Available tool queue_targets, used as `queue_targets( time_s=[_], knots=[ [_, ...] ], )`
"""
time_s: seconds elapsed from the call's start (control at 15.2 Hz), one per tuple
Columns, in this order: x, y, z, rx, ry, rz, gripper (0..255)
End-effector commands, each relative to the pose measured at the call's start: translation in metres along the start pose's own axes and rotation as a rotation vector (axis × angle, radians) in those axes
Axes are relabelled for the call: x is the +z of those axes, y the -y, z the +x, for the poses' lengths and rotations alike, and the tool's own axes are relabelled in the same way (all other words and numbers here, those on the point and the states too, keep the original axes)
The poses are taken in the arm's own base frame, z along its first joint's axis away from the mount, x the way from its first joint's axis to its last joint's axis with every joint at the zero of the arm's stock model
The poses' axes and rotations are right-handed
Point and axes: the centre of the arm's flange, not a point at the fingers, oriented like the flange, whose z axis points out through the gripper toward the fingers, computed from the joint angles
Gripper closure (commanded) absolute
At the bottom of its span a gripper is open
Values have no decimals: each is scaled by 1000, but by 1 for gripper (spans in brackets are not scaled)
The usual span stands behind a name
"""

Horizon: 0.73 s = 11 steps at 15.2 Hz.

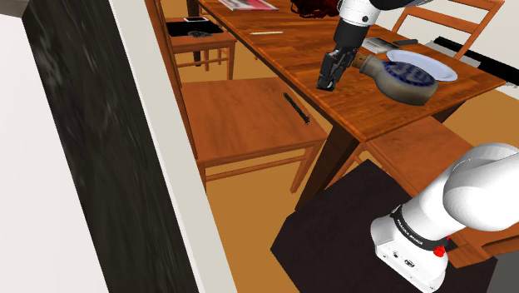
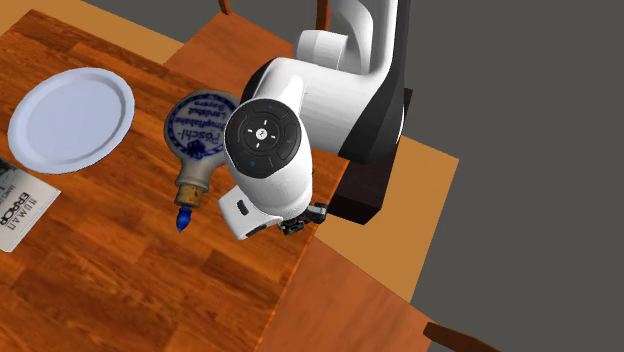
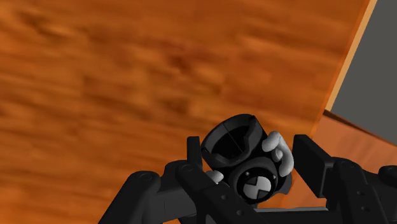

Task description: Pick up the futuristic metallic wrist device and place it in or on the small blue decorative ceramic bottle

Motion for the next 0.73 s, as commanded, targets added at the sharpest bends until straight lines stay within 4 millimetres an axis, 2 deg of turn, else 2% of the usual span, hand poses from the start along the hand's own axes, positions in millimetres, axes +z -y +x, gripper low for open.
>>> queue_targets(
  time_s=[0.0,0.13,0.66],
  knots=[
    [0,0,0,0,0,0,255],
    [0,0,0,0,0,0,255],
    [-42,0,0,0,0,0,255]
  ],
)
